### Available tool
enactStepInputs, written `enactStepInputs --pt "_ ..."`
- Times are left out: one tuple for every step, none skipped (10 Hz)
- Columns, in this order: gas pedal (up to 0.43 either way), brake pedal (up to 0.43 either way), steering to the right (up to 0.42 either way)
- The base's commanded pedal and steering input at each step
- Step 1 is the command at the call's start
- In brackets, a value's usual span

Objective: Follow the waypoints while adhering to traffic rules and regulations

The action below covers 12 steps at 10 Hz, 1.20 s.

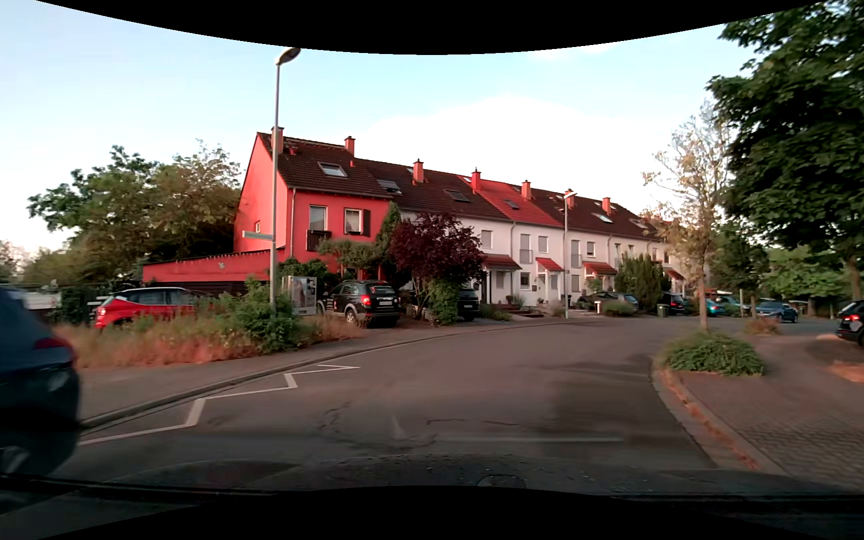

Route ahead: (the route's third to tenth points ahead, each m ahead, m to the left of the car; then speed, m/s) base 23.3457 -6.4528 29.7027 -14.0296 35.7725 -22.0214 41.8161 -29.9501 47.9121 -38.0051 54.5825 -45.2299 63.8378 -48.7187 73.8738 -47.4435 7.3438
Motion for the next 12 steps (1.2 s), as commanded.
enactStepInputs --pt "0.000 0.000 0.141" --pt "0.000 0.000 0.144" --pt "0.000 0.000 0.145" --pt "0.000 0.000 0.145" --pt "0.000 0.000 0.145" --pt "0.000 0.000 0.145" --pt "0.000 0.000 0.145" --pt "0.000 0.000 0.145" --pt "0.000 0.000 0.147" --pt "0.000 0.000 0.147" --pt "0.000 0.000 0.147" --pt "0.000 0.000 0.147"
